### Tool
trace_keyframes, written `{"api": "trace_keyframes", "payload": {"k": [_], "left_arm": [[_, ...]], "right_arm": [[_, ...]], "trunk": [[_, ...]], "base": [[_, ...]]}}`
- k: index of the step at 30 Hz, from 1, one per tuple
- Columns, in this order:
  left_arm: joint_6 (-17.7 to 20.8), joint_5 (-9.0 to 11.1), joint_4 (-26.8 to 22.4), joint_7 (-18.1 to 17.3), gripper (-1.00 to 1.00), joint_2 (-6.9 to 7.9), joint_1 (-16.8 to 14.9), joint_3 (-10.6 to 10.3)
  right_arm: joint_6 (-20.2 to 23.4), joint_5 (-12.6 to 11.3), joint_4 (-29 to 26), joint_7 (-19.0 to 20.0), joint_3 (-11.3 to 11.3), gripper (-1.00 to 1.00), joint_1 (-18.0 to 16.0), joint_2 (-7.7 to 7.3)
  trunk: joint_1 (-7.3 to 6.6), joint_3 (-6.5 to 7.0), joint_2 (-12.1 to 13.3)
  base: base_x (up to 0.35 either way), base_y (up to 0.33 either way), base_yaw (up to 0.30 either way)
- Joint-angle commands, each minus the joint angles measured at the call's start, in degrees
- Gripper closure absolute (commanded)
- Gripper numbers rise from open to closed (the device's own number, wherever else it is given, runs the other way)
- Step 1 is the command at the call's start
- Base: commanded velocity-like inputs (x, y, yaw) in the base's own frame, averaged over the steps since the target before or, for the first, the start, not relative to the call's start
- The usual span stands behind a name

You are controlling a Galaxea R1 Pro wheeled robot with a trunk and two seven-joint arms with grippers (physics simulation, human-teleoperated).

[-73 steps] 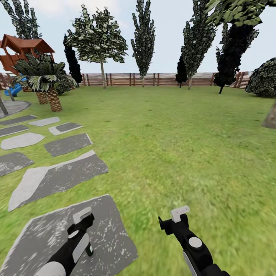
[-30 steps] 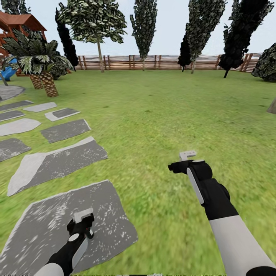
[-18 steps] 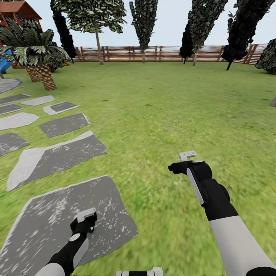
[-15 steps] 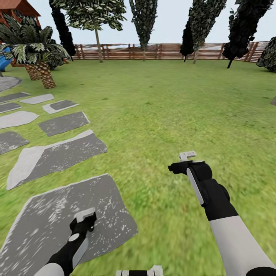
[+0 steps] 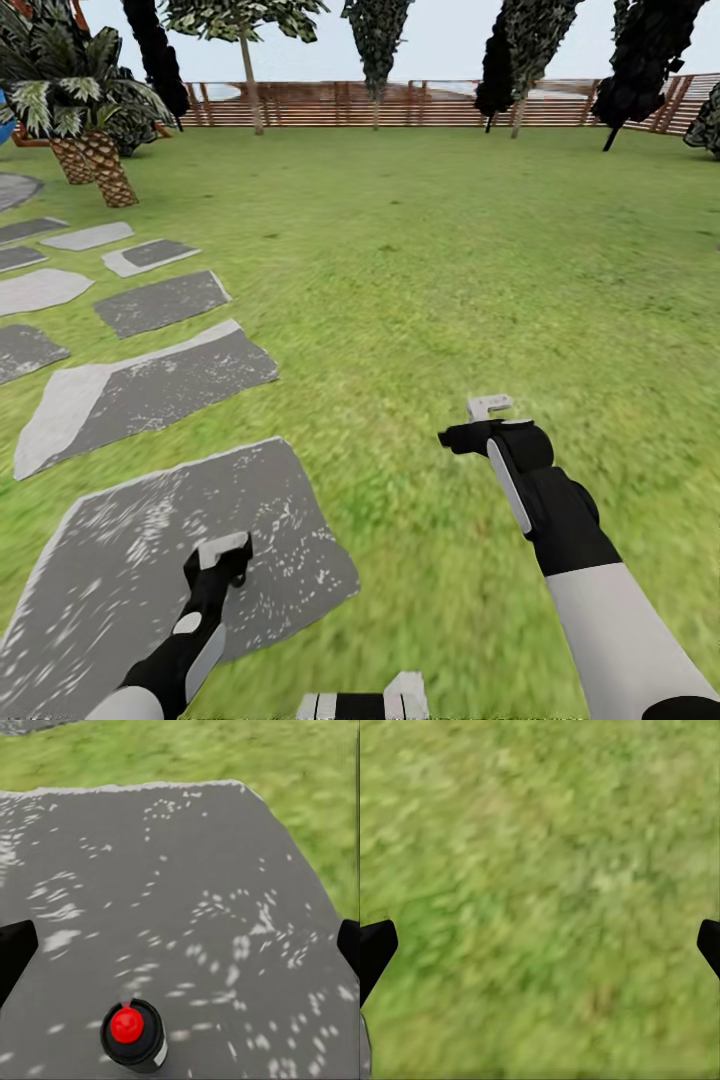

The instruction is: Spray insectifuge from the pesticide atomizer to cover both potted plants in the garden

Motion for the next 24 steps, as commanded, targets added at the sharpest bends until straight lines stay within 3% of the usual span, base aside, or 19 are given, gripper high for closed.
{"api": "trace_keyframes", "payload": {"k": [1,17,21,24], "left_arm": [[-0.98,-0.04,0.01,0.01,-1.00,0.00,-0.01,0.01],[-5.20,0.69,2.79,-0.62,-1.00,0.64,0.02,0.69],[-11.04,0.19,2.89,-0.67,-1.00,0.70,0.01,0.50],[-12.89,0.09,2.48,-0.68,-1.00,0.85,0.02,0.50]], "right_arm": [[-0.02,0.00,0.00,0.00,0.00,-1.00,-0.01,0.00],[0.01,0.00,0.00,0.00,0.00,-1.00,-0.01,-0.05],[-0.02,0.00,0.02,0.00,0.00,-1.00,0.00,-0.06],[0.01,0.00,0.04,0.00,0.00,-1.00,-0.01,-0.06]], "trunk": [[0.02,-0.23,-0.02],[0.43,-3.77,-0.23],[0.54,-4.66,-0.28],[0.62,-5.32,-0.32]], "base": [[0.000,0.000,0.000],[0.000,0.000,0.000],[0.000,0.000,0.000],[0.000,0.000,0.000]]}}
